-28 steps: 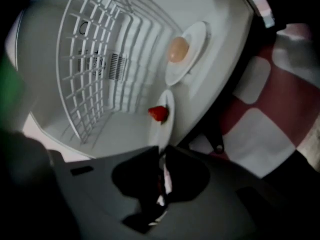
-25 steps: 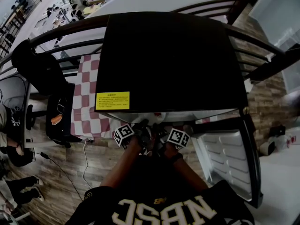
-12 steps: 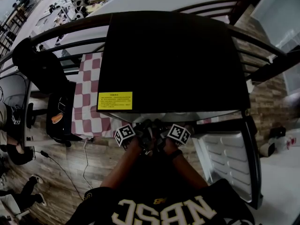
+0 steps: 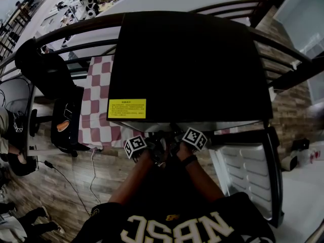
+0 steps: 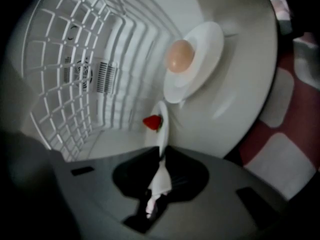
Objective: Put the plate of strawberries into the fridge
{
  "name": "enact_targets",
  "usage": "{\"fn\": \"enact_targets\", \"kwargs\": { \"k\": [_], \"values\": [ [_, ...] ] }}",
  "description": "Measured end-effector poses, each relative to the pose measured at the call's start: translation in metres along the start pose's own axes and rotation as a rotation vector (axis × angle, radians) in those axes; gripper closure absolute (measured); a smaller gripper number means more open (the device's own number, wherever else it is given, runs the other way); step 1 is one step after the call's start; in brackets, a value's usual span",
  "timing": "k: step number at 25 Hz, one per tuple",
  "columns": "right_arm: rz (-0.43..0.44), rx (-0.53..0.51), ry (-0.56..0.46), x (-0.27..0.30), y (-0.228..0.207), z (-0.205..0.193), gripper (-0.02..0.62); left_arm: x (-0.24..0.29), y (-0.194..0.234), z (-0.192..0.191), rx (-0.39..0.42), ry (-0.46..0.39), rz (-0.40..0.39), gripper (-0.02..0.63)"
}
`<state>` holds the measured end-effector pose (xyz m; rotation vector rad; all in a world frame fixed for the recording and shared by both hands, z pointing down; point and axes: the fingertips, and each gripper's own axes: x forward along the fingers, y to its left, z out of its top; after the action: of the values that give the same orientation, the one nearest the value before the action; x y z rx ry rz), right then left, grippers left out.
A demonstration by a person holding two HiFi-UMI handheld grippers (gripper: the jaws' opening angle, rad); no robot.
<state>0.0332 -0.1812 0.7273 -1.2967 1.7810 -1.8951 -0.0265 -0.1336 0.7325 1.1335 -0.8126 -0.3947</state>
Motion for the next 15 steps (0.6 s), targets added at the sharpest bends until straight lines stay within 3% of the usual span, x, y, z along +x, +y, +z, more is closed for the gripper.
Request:
{"fn": "enact_targets", "kwargs": {
  "k": [7,11,13,15],
  "values": [
    [-0.008,-0.029,-0.001,0.011,0.007,0.003,0.545,-0.006,0.008,-0.005,-0.002,0.014,0.021,0.517],
    [-0.054,-0.150,0.009,0.013,0.011,0.002,0.540,-0.010,0.008,-0.010,0.001,0.034,0.012,0.517],
    [-0.077,-0.222,0.017,0.014,0.015,0.000,0.494,-0.012,0.008,-0.011,0.004,0.042,0.008,0.517],
    [-0.104,-0.299,0.022,0.013,0.019,-0.001,0.409,-0.016,0.008,-0.012,0.009,0.051,0.010,0.518]
  ]
}}
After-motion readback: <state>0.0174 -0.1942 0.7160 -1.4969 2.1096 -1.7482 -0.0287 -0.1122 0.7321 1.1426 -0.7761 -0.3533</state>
